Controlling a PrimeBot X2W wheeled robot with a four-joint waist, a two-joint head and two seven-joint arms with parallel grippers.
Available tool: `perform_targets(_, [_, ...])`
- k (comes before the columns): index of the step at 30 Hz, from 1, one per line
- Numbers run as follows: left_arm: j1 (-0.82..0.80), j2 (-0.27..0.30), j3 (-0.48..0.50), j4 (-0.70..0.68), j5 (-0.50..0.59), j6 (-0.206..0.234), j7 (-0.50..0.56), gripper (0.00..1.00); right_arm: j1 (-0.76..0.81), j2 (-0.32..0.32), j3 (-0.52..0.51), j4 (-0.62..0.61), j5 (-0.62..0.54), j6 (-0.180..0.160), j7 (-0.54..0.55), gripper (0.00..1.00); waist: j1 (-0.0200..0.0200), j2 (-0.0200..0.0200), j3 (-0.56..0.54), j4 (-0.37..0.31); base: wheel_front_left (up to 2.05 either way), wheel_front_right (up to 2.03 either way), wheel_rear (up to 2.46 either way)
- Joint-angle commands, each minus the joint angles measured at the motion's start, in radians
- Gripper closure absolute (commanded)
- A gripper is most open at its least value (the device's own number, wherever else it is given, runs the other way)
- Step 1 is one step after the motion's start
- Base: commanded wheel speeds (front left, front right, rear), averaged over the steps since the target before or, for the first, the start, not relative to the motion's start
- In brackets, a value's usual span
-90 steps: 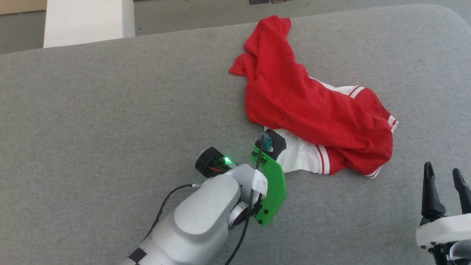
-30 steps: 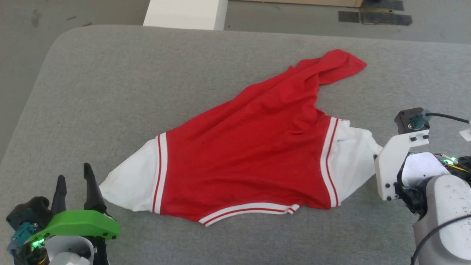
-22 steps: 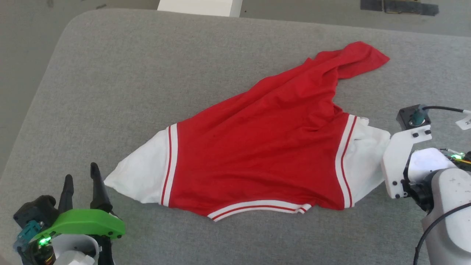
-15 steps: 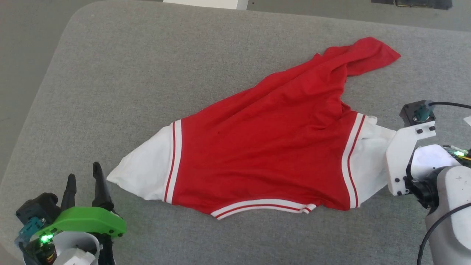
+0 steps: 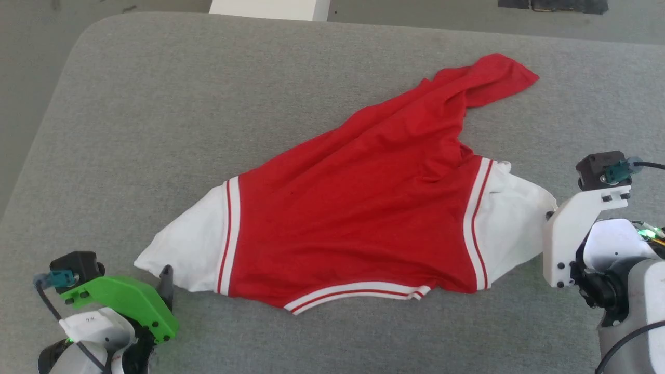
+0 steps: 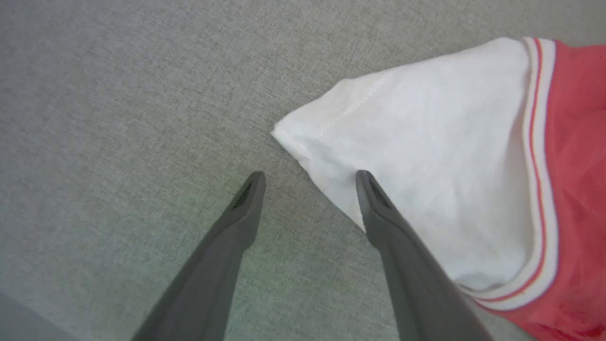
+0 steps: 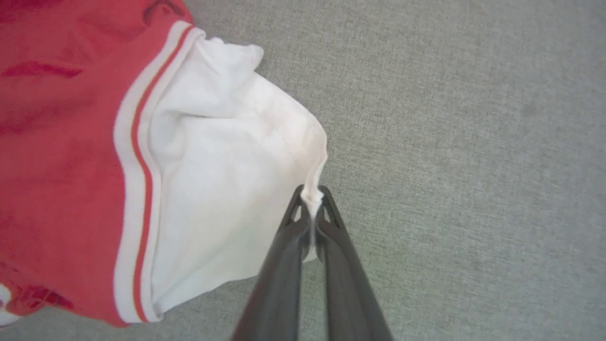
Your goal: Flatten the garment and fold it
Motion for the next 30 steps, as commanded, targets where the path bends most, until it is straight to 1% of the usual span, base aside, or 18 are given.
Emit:
perform_targets(1, [-0.029, 0.010, -0.005, 0.015, -0.010, -0.002, 0.022, 0.00, 0.015, 0.007, 0.006, -0.020, 0.011, -0.001, -0.001, 1.00, -0.0001, 0.0000, 0.008, -0.016, 0.00, 0.00, 0.00])
perform_targets(5, [-0.057, -0.002, -0.012, 0.069, -0.036, -0.040, 0.034, 0.00, 0.030, 0.014, 0.004, -0.042, 0.018, -0.001, 0.000, 1.00, -0.0001, 0.0000, 0.016, -0.033, 0.00, 0.00, 0.00])
perform_targets(6, [-0.062, -0.007, -0.017, 0.082, -0.041, -0.050, 0.036, 0.02, 0.033, 0.014, 0.001, -0.045, 0.018, -0.001, -0.001, 1.00, -0.0001, 0.0000, 0.017, -0.035, 0.00, 0.00, 0.00])
perform_targets(7, [-0.068, -0.017, -0.018, 0.097, -0.051, -0.061, 0.036, 0.65, 0.039, 0.015, -0.001, -0.049, 0.018, -0.001, 0.001, 1.00, -0.0001, 0.0000, 0.018, -0.038, 0.00, 0.00, 0.00])
perform_targets(8, [-0.073, -0.022, -0.020, 0.110, -0.054, -0.070, 0.033, 0.84, 0.043, 0.016, -0.001, -0.052, 0.019, -0.001, 0.002, 1.00, -0.0001, 0.0000, 0.019, -0.040, 0.00, 0.00, 0.00])
perform_targets(9, [-0.076, -0.030, -0.024, 0.122, -0.063, -0.082, 0.035, 1.00, 0.046, 0.017, -0.003, -0.057, 0.019, -0.001, 0.003, 1.00, -0.0001, 0.0000, 0.019, -0.041, 0.00, 0.00, 0.00])
perform_targets(11, [-0.080, -0.046, -0.018, 0.131, -0.079, -0.102, 0.019, 1.00, 0.052, 0.018, -0.009, -0.066, 0.021, -0.001, 0.003, 1.00, -0.0001, 0.0000, 0.018, -0.044, 0.00, 0.00, 0.00])
perform_targets(12, [-0.080, -0.060, -0.004, 0.126, -0.103, -0.124, 0.002, 1.00, 0.052, 0.022, -0.020, -0.079, 0.027, -0.001, -0.006, 1.00, -0.0001, 0.0000, 0.011, -0.046, 0.00, 0.00, 0.00])
perform_targets(13, [-0.080, -0.063, 0.004, 0.121, -0.110, -0.131, -0.007, 1.00, 0.051, 0.024, -0.023, -0.082, 0.032, -0.001, -0.009, 1.00, -0.0001, 0.0000, 0.009, -0.047, 0.00, 0.00, 0.00])
perform_targets(15, [-0.082, -0.077, 0.031, 0.090, -0.146, -0.160, -0.028, 1.00, 0.044, 0.029, -0.037, -0.092, 0.055, -0.001, -0.025, 1.00, -0.0001, 0.0000, -0.004, -0.047, 0.00, 0.00, 0.00])
perform_targets(16, [-0.083, -0.087, 0.056, 0.060, -0.178, -0.182, -0.042, 1.00, 0.039, 0.033, -0.046, -0.096, 0.084, -0.001, -0.029, 1.00, -0.0001, 0.0000, -0.017, -0.048, 0.00, 0.00, 0.00])
perform_targets(20, [-0.107, -0.104, 0.125, -0.063, -0.264, -0.241, -0.067, 1.00, -0.002, 0.048, -0.105, -0.128, 0.221, -0.001, -0.044, 1.00, -0.0001, 0.0000, -0.061, -0.050, 0.00, 0.00, 0.00])
perform_targets(22, [-0.139, -0.107, 0.153, -0.129, -0.301, -0.261, -0.068, 1.00, -0.036, 0.054, -0.138, -0.151, 0.297, -0.001, -0.043, 1.00, -0.0001, 0.0000, -0.087, -0.053, 0.00, 0.00, 0.00])
perform_targets(25, [-0.217, -0.100, 0.180, -0.200, -0.324, -0.268, -0.063, 1.00, -0.107, 0.057, -0.178, -0.191, 0.387, -0.001, -0.035, 1.00, -0.0001, 0.0000, -0.124, -0.058, 0.00, 0.00, 0.00])
perform_targets(28, [-0.334, -0.085, 0.190, -0.230, -0.309, -0.253, -0.060, 1.00, -0.212, 0.059, -0.210, -0.216, 0.461, -0.001, -0.036, 1.00, -0.0001, 0.0000, -0.170, -0.071, 0.00, 0.00, 0.00])
perform_targets(30, [-0.418, -0.079, 0.186, -0.228, -0.287, -0.238, -0.063, 1.00, -0.282, 0.059, -0.223, -0.223, 0.487, -0.001, -0.051, 1.00, -0.0001, 0.0000, -0.202, -0.079, 0.00, 0.00, 0.00])
